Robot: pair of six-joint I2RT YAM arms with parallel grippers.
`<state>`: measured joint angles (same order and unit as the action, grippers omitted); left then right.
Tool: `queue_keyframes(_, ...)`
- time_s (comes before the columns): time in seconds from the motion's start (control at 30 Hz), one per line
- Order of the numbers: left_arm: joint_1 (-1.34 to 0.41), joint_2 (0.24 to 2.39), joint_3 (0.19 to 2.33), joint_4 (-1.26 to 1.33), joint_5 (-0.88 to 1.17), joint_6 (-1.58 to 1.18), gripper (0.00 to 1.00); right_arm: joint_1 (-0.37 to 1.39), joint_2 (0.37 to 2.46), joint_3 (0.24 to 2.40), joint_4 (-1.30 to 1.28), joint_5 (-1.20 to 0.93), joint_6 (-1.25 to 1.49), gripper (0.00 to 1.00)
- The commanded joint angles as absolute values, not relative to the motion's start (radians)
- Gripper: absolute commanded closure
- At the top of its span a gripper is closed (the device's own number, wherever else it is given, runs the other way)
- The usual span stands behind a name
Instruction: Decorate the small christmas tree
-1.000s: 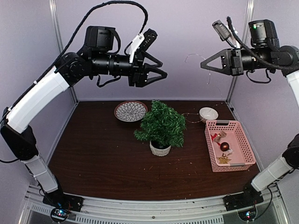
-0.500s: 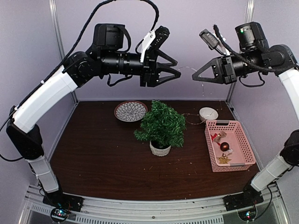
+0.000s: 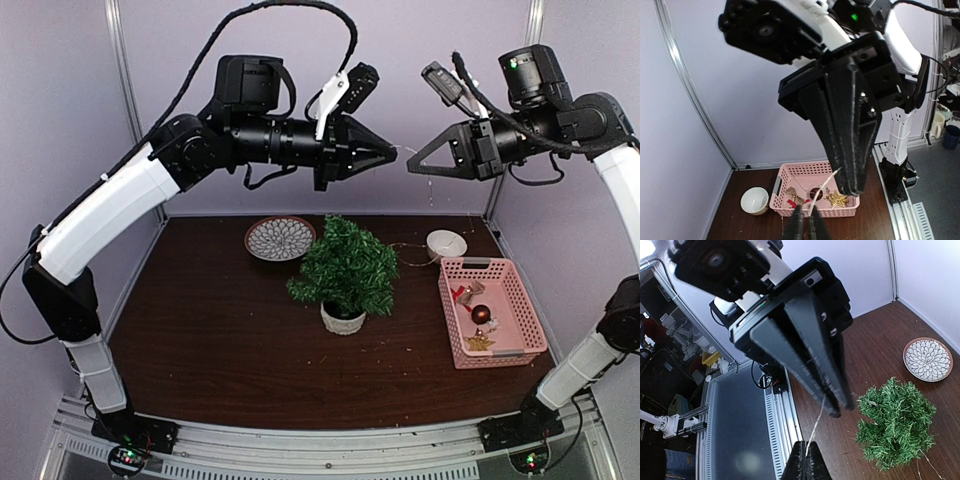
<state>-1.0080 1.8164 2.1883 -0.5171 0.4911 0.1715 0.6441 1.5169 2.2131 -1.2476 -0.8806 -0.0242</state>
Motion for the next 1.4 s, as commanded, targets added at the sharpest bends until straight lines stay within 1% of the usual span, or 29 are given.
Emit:
queue_keyframes(0.0,-1.010,1.820,2.229,-0.466,0.456,0.165,1.00,0.652,1.516,2.230,-1.244,-0.859,-0.040,1.00)
queue_keyframes(0.03,-1.011,1.816,2.232,-0.458,0.439,0.153,1.00,0.652,1.512,2.223,-1.233,-0.848,-0.038,0.98)
queue_keyframes(0.07,-1.010,1.814,2.235,-0.450,0.430,0.143,1.00,0.652,1.503,2.210,-1.214,-0.831,-0.033,0.86)
queue_keyframes(0.1,-1.011,1.812,2.240,-0.443,0.418,0.132,1.00,0.651,1.492,2.192,-1.189,-0.816,-0.025,0.70)
queue_keyframes(0.13,-1.011,1.812,2.248,-0.439,0.402,0.120,1.00,0.649,1.477,2.172,-1.164,-0.790,-0.017,0.59)
queue_keyframes(0.17,-1.011,1.812,2.256,-0.436,0.390,0.112,1.00,0.645,1.464,2.152,-1.139,-0.767,-0.008,0.50)
queue_keyframes(0.3,-1.008,1.810,2.287,-0.435,0.343,0.091,1.00,0.617,1.406,2.073,-1.062,-0.673,0.000,0.30)
queue_keyframes(0.33,-1.007,1.809,2.292,-0.433,0.332,0.085,1.00,0.608,1.388,2.048,-1.044,-0.636,0.015,0.23)
queue_keyframes(0.4,-1.003,1.802,2.296,-0.421,0.318,0.072,1.00,0.581,1.337,1.983,-1.000,-0.575,0.047,0.16)
queue_keyframes(0.47,-0.999,1.795,2.297,-0.408,0.316,0.060,1.00,0.540,1.260,1.896,-0.932,-0.533,0.072,0.08)
queue_keyframes(0.53,-0.991,1.788,2.302,-0.403,0.317,0.046,1.00,0.474,1.190,1.790,-0.847,-0.514,0.115,0.01)
queue_keyframes(0.63,-0.984,1.779,2.304,-0.392,0.315,0.038,1.00,0.366,1.114,1.666,-0.749,-0.550,0.186,0.01)
queue_keyframes(0.7,-0.980,1.775,2.310,-0.388,0.315,0.034,1.00,0.331,1.091,1.606,-0.745,-0.552,0.181,0.01)
queue_keyframes(0.87,-0.961,1.762,2.328,-0.383,0.337,0.019,1.00,0.305,1.054,1.468,-0.735,-0.484,0.166,0.14)
queue_keyframes(1.0,-0.948,1.751,2.330,-0.400,0.343,0.020,1.00,0.268,1.039,1.377,-0.668,-0.522,0.204,0.19)
queue_keyframes(1.2,-0.946,1.744,2.329,-0.408,0.337,0.030,1.00,0.232,1.065,1.248,-0.564,-0.605,0.266,0.16)
queue_keyframes(1.37,-0.942,1.741,2.333,-0.402,0.331,0.032,1.00,0.232,1.127,1.182,-0.396,-0.674,0.340,0.20)
